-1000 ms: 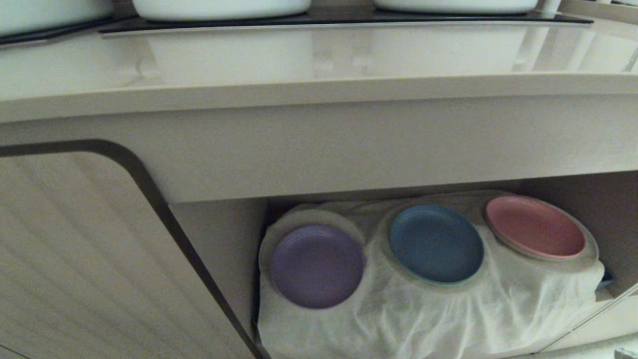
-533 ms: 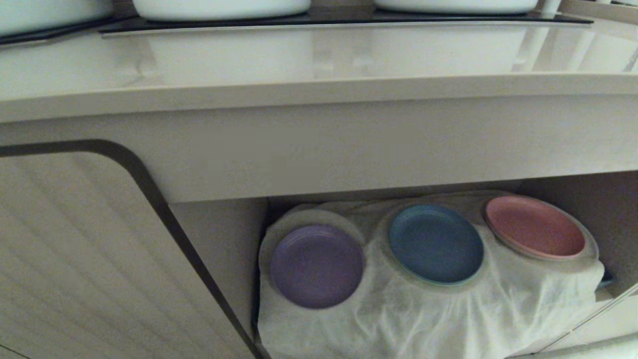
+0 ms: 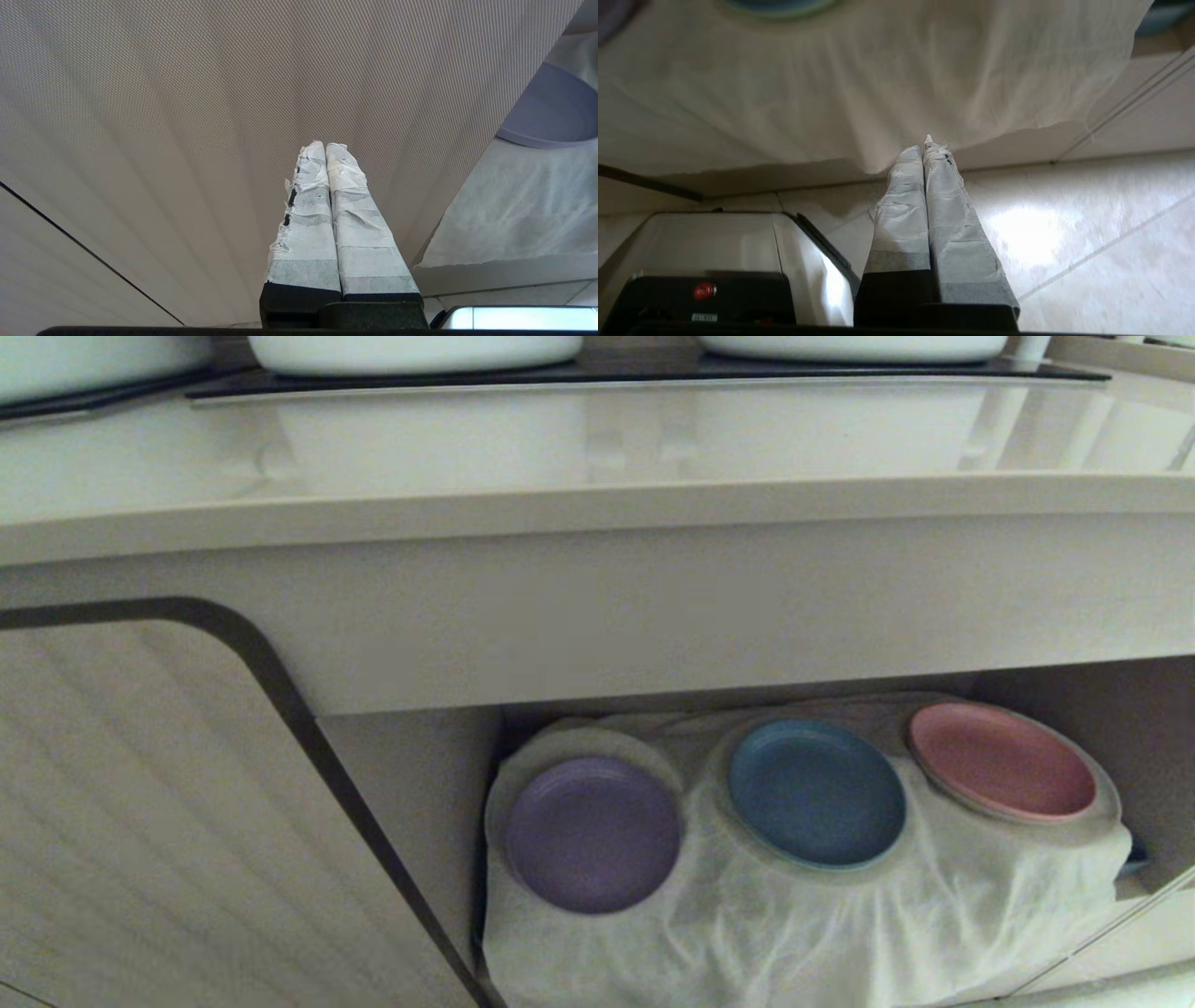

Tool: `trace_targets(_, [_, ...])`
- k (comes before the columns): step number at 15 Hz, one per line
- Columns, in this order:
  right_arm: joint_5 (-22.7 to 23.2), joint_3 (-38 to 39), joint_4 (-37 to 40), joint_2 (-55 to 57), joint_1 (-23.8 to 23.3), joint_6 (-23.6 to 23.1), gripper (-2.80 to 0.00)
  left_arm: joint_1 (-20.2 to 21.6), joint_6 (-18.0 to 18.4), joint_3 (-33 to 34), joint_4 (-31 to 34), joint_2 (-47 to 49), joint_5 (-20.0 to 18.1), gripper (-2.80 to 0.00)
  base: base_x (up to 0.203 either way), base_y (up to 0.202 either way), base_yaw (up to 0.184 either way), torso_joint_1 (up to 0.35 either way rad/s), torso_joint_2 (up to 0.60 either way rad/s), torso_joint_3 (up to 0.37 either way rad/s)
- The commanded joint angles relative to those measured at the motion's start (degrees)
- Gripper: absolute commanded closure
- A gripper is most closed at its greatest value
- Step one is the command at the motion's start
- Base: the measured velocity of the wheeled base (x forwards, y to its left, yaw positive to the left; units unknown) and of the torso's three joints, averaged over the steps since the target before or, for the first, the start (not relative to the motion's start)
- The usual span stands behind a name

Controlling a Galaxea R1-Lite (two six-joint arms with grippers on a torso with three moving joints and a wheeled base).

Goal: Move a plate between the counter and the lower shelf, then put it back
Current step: Pick up the plate in the cupboard

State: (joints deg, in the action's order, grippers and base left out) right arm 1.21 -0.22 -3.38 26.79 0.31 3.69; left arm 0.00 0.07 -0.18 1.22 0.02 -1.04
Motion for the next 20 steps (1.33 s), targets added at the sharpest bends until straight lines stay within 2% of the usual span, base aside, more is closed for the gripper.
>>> trace_targets(1, [0.0,0.0,0.0,-4.5,0.2,0.1,0.0,0.0,0.0,0.0,0.0,0.0,0.0,0.0,0.0,0.0,0.0,0.0,0.0,0.0])
trace_targets(5, [-0.1,0.2,-0.3,-13.6,1.4,-0.2,0.0,0.0,0.0,0.0,0.0,0.0,0.0,0.0,0.0,0.0,0.0,0.0,0.0,0.0])
trace_targets(9, [-4.7,-0.1,4.4,-17.6,0.5,-0.9,0.0,0.0,0.0,0.0,0.0,0.0,0.0,0.0,0.0,0.0,0.0,0.0,0.0,0.0])
trace_targets(12, [-4.7,-0.3,4.7,-19.3,0.3,-1.6,0.0,0.0,0.0,0.0,0.0,0.0,0.0,0.0,0.0,0.0,0.0,0.0,0.0,0.0])
trace_targets(15, [-4.6,-0.2,4.5,-26.4,0.1,-1.7,0.0,0.0,0.0,0.0,0.0,0.0,0.0,0.0,0.0,0.0,0.0,0.0,0.0,0.0])
trace_targets(20, [-4.7,-0.1,4.2,-26.8,0.0,-1.3,0.0,0.0,0.0,0.0,0.0,0.0,0.0,0.0,0.0,0.0,0.0,0.0,0.0,0.0])
